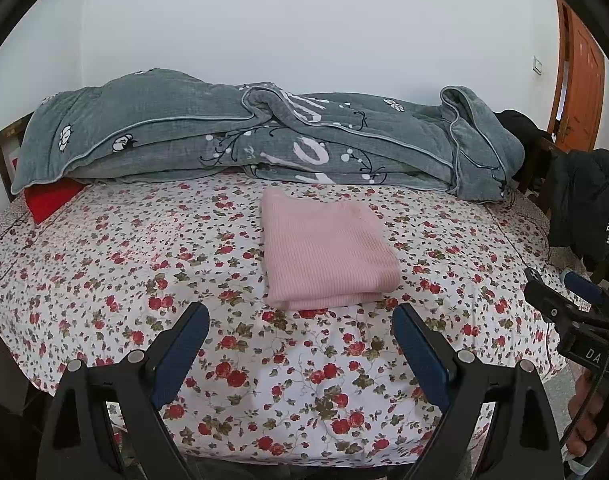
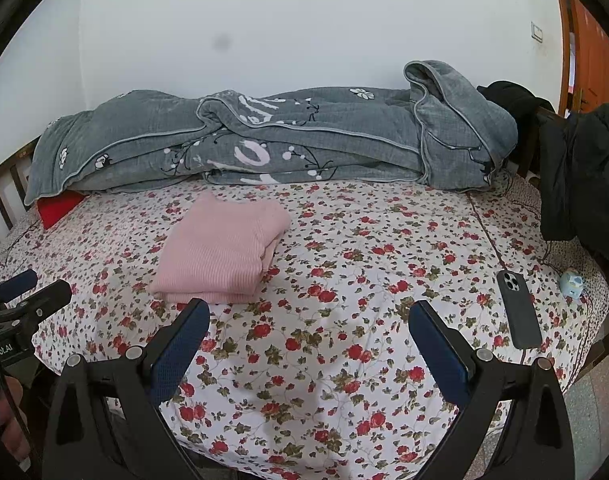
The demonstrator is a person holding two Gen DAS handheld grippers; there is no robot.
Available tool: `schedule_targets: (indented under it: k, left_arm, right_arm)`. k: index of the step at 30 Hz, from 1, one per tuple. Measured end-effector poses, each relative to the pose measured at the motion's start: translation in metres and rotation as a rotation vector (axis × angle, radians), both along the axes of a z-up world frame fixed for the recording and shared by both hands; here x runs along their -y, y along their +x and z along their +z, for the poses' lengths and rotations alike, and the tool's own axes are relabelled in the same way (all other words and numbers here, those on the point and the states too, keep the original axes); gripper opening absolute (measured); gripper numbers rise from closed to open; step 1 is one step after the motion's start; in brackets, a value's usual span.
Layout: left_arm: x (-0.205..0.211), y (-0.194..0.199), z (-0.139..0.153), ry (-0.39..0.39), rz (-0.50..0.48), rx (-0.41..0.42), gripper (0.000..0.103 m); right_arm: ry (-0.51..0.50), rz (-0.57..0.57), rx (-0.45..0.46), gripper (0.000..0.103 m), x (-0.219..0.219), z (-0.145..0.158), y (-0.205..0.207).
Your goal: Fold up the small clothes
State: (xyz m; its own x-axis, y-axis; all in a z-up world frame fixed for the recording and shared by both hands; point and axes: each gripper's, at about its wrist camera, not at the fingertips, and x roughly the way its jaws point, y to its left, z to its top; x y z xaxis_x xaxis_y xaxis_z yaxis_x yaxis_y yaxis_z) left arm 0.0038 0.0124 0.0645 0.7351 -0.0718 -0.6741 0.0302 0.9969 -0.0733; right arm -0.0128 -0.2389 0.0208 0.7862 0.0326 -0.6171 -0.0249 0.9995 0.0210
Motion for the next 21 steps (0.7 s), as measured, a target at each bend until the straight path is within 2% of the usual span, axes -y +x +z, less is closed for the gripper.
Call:
schedule_targets:
  k: [21]
  left_arm:
    - [-0.0002, -0.0006, 0.0002, 0.002, 0.003, 0.002, 0.093]
  right_arm:
    - [0.006, -0.008, 0.006, 0.098, -0.0003, 0.0032, -0.0005]
